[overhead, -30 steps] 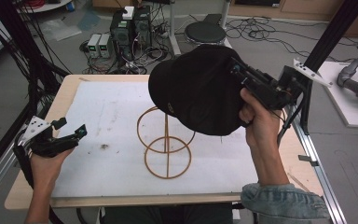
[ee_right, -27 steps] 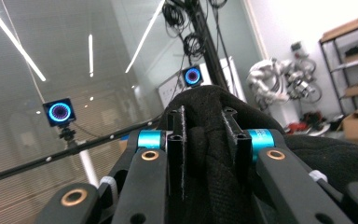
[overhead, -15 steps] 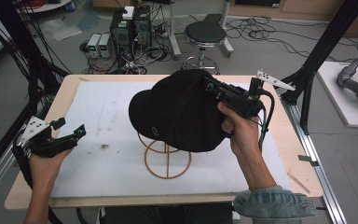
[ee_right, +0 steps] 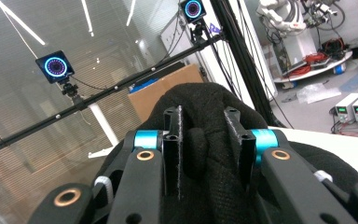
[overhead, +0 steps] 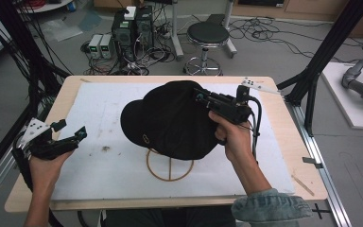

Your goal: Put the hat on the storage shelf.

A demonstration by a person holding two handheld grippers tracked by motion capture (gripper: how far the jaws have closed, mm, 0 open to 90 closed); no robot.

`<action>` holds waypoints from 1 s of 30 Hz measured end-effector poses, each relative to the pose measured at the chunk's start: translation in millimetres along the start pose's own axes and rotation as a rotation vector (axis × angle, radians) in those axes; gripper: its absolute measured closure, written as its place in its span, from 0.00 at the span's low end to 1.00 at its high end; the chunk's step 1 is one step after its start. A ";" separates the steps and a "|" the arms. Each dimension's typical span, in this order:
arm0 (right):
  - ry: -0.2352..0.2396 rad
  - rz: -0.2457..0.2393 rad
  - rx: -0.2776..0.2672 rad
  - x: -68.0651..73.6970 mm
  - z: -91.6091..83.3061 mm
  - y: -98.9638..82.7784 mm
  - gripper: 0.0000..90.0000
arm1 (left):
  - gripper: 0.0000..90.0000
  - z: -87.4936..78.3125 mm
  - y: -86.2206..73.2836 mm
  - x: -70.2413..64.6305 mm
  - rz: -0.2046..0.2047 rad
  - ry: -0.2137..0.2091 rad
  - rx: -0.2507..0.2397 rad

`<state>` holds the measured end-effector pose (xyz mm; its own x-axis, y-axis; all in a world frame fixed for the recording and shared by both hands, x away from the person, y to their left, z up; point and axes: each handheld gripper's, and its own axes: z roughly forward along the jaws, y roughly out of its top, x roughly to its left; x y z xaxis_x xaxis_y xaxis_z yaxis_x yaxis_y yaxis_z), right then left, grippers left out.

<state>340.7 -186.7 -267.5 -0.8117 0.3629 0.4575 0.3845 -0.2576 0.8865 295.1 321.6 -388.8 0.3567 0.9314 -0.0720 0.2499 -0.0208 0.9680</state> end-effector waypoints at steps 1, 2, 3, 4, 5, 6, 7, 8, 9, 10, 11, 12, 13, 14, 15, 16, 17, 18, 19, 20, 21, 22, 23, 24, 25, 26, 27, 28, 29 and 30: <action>-0.003 0.000 0.005 -1.3 0.7 -1.2 0.81 | 0.19 0.0 0.0 0.0 0.000 0.000 0.001; -0.005 0.005 0.011 -1.8 1.8 -2.6 0.81 | 0.19 0.1 0.0 0.0 0.000 -0.001 0.001; -0.006 0.005 0.017 -2.4 3.3 -4.1 0.81 | 0.19 0.2 -0.1 0.1 0.001 -0.001 0.002; -0.006 0.005 0.017 -2.4 3.3 -4.1 0.81 | 0.19 0.2 -0.1 -0.1 0.000 0.000 0.002; -0.008 0.004 0.020 -2.2 4.3 -4.8 0.81 | 0.19 0.4 -0.2 -0.1 0.000 0.000 0.001; -0.008 0.002 0.024 -1.8 4.8 -5.3 0.81 | 0.19 0.4 -0.1 -0.1 0.001 0.000 0.003; -0.011 -0.003 0.026 -1.1 6.7 -6.6 0.81 | 0.19 0.5 -0.2 -0.2 0.001 -0.001 0.002; -0.011 -0.003 0.026 -1.1 6.7 -6.6 0.81 | 0.19 0.5 -0.1 -0.2 0.000 -0.001 0.002; -0.015 -0.007 0.031 -1.1 7.2 -7.2 0.81 | 0.19 0.6 -0.1 -0.3 0.000 0.000 0.002; -0.017 -0.007 0.036 -1.1 7.9 -7.8 0.81 | 0.19 0.6 -0.1 -0.4 0.000 0.000 0.002; -0.020 -0.009 0.040 -1.0 8.8 -8.5 0.80 | 0.19 0.6 -0.1 -0.3 0.001 -0.001 0.002; -0.025 -0.012 0.040 -0.8 9.7 -9.3 0.80 | 0.19 0.7 -0.1 -0.5 0.000 -0.001 0.002; -0.024 -0.016 0.050 -0.8 10.4 -10.6 0.80 | 0.19 0.7 -0.1 -0.5 0.002 0.000 0.002; -0.024 -0.016 0.050 -0.8 10.4 -10.6 0.80 | 0.19 0.6 -0.1 -0.4 0.001 -0.001 0.002; -0.026 -0.012 0.049 -0.8 11.0 -11.2 0.80 | 0.19 0.6 -0.2 -0.2 0.001 -0.001 0.003; -0.027 -0.009 0.051 -1.0 11.2 -11.6 0.79 | 0.19 0.6 -0.2 -0.1 0.001 0.000 0.004; -0.026 -0.006 0.049 -1.0 11.7 -12.4 0.79 | 0.19 0.6 -0.2 0.0 0.002 0.000 0.003; -0.023 -0.003 0.056 -0.8 11.8 -12.8 0.79 | 0.19 0.6 -0.1 -0.1 0.000 -0.001 0.002; -0.020 -0.005 0.062 0.6 12.7 -13.7 0.79 | 0.19 0.6 -0.1 -0.1 0.001 0.000 0.002; -0.020 -0.005 0.062 0.6 12.7 -13.7 0.79 | 0.19 0.7 -0.2 0.0 0.002 0.001 0.004; -0.019 -0.002 0.067 2.6 13.7 -14.6 0.78 | 0.19 0.9 -0.3 0.0 0.001 -0.001 0.005; -0.019 -0.002 0.067 2.6 13.7 -14.6 0.78 | 0.19 1.2 -0.5 -0.1 0.000 -0.001 0.004; -0.016 -0.008 0.070 2.9 14.2 -14.9 0.78 | 0.19 1.6 -0.6 -0.5 -0.001 -0.001 0.004; -0.013 -0.006 0.073 3.5 14.9 -15.2 0.78 | 0.19 1.8 -0.6 -0.5 0.001 -0.002 0.005; -0.012 -0.007 0.077 3.9 15.9 -15.7 0.77 | 0.19 2.0 -0.6 -0.7 0.002 -0.002 0.007; -0.012 -0.007 0.077 3.9 15.9 -15.7 0.77 | 0.19 2.2 -0.5 -0.7 0.003 -0.003 0.007; -0.006 -0.011 0.075 4.3 17.2 -16.3 0.77 | 0.19 2.3 -0.4 -1.0 0.002 -0.004 0.006; -0.006 -0.011 0.075 4.3 17.2 -16.3 0.77 | 0.19 2.4 -0.5 -0.8 0.002 -0.004 0.006; -0.003 -0.014 0.081 4.7 17.5 -16.5 0.77 | 0.19 2.3 -0.6 -0.7 0.001 -0.004 0.007; 0.004 -0.019 0.081 4.6 18.4 -17.0 0.76 | 0.19 2.3 -0.7 -0.5 0.000 -0.004 0.007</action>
<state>338.5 -164.2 -279.2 -0.8210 0.3633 0.4404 0.4029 -0.1777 0.8978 296.8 320.3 -390.0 0.3603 0.9300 -0.0727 0.2564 -0.0238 0.9663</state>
